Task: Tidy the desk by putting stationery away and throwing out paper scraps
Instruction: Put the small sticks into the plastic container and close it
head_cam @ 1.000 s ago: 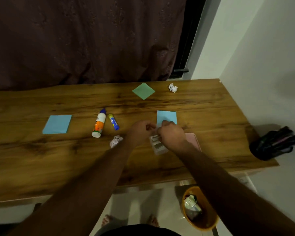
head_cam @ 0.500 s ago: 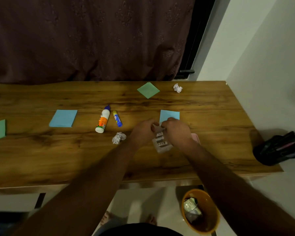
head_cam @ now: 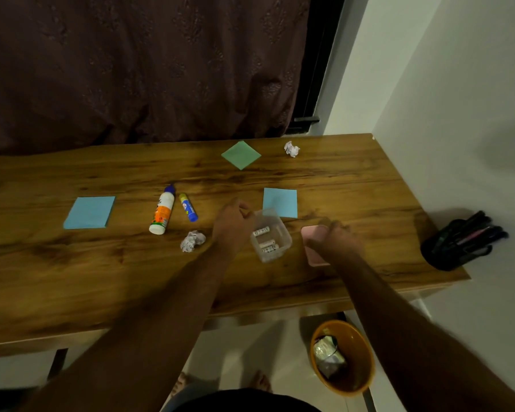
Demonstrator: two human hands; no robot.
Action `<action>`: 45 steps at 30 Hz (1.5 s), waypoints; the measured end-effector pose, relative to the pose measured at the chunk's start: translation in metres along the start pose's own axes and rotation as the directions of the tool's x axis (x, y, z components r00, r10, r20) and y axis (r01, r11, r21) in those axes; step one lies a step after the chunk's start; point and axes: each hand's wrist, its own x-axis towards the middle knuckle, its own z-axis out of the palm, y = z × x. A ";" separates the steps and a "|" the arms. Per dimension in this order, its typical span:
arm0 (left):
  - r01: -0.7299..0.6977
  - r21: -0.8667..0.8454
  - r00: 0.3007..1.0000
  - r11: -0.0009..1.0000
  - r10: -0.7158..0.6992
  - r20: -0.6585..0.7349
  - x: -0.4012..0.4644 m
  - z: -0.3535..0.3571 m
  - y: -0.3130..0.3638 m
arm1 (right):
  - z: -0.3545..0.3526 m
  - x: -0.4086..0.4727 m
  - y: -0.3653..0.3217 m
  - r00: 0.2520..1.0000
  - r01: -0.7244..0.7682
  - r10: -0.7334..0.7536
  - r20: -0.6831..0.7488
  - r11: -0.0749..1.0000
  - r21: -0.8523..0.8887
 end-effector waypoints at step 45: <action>0.272 -0.218 0.948 0.937 -0.222 0.226 0.012 -0.003 -0.007 | -0.021 -0.035 -0.112 0.968 0.233 -0.232 -0.094 0.972 0.005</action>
